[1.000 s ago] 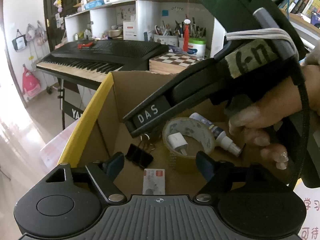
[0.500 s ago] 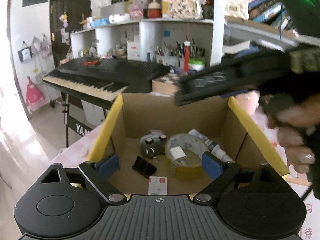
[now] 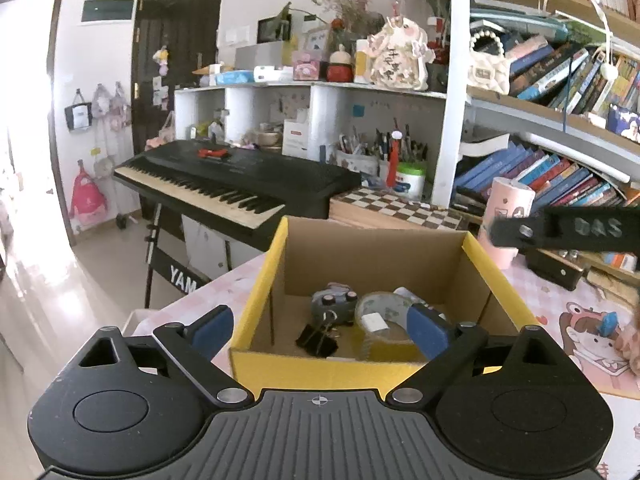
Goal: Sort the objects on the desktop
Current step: 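Withdraw both open tools up out of the yellow box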
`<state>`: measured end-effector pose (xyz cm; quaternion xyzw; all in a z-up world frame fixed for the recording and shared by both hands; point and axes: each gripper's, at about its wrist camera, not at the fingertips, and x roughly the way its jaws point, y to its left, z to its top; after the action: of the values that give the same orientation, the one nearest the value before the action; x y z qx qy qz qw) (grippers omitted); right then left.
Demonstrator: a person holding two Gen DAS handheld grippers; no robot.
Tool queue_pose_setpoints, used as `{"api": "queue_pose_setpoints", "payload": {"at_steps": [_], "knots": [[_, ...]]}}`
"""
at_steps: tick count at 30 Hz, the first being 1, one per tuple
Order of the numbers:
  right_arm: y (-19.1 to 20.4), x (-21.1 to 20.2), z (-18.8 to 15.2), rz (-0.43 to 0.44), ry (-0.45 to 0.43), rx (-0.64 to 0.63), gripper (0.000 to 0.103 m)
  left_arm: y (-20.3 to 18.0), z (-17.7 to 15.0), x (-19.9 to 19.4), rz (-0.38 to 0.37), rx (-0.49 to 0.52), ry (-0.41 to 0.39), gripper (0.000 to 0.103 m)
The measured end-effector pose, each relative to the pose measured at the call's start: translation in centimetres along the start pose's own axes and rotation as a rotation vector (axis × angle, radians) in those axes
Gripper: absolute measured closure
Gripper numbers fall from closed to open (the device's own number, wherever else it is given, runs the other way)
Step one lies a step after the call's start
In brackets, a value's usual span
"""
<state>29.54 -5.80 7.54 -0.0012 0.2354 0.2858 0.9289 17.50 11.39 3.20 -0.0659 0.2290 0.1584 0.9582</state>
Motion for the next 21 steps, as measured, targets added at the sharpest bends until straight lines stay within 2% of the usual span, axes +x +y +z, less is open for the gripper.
{"api": "queue_pose_setpoints", "payload": {"at_steps": [3,11,21], "knots": [[-0.1,-1.6,-1.3,-0.032,-0.012,0.029,0.024,0.6,-0.6,-0.8,-0.004,-0.011,0.000,0.007],[0.3,-4.7,-4.9,-0.089,0.028,0.090,0.024,1.8,-2.4,-3.1,-0.039,-0.010,0.012,0.007],[3.6,-8.7,-9.2,-0.169,0.028,0.055,0.024,3.1,-5.0,-6.6,-0.078,0.007,0.032,0.007]]}}
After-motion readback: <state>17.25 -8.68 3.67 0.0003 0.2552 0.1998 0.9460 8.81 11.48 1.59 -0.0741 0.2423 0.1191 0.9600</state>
